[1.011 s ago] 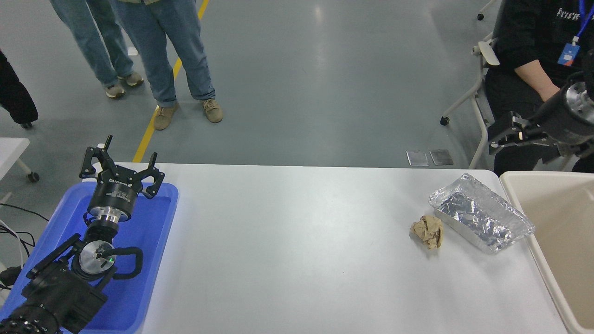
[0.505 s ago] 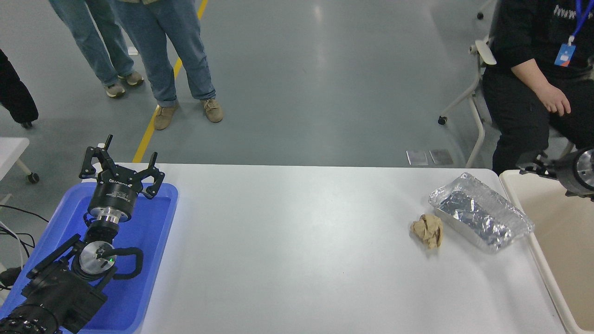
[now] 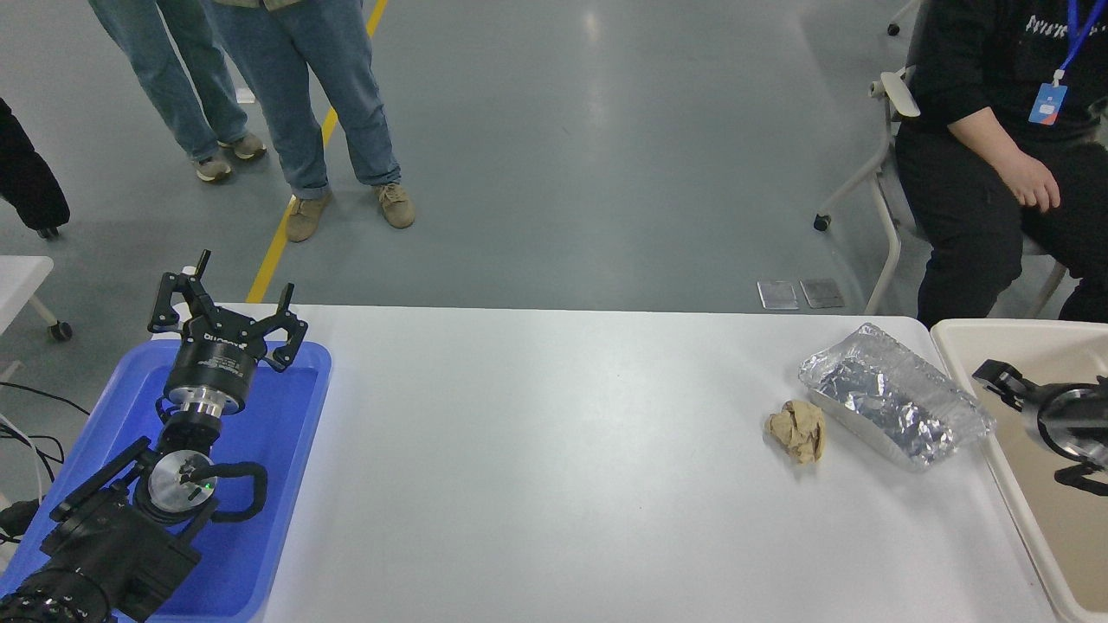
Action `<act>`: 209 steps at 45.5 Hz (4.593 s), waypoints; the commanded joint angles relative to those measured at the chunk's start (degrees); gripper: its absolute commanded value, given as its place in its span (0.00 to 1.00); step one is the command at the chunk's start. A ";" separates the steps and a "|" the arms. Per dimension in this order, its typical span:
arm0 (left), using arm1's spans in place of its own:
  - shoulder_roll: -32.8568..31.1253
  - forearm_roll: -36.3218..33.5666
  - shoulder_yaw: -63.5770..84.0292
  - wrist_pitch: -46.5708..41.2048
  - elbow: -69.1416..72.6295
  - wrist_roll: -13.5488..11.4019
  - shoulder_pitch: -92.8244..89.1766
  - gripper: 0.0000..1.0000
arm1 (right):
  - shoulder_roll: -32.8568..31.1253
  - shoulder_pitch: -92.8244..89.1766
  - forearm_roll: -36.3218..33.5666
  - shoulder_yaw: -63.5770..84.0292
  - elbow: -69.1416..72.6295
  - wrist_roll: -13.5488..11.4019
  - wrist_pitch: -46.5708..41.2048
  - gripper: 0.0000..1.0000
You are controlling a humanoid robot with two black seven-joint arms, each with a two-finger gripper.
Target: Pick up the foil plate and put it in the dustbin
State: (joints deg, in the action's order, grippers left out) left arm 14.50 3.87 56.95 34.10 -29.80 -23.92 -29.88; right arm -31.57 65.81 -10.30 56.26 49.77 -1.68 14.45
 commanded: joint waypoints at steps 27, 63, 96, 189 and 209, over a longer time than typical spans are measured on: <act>0.00 0.00 0.00 0.00 0.00 -0.08 0.00 1.00 | 6.70 -8.86 1.16 -4.31 -5.29 0.19 4.88 0.97; 0.00 0.00 0.00 0.00 0.00 -0.08 0.00 1.00 | 8.37 -11.76 1.16 -4.49 -7.58 0.37 5.15 0.00; 0.00 0.00 0.00 0.00 0.00 0.01 0.00 1.00 | 4.07 -5.17 0.46 -7.66 -6.53 -2.36 4.18 0.00; 0.00 0.09 0.00 0.00 0.00 0.01 0.00 1.00 | -10.53 8.56 3.36 15.56 -17.41 -2.97 -6.54 0.00; 0.00 0.09 0.00 0.00 0.00 0.01 0.00 1.00 | -7.28 -23.70 3.45 -5.01 -38.16 -2.89 -5.75 0.00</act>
State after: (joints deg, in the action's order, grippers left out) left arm 14.50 3.88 56.95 34.10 -29.80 -23.94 -29.88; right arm -41.13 57.68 -6.98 61.07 21.15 -4.64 7.87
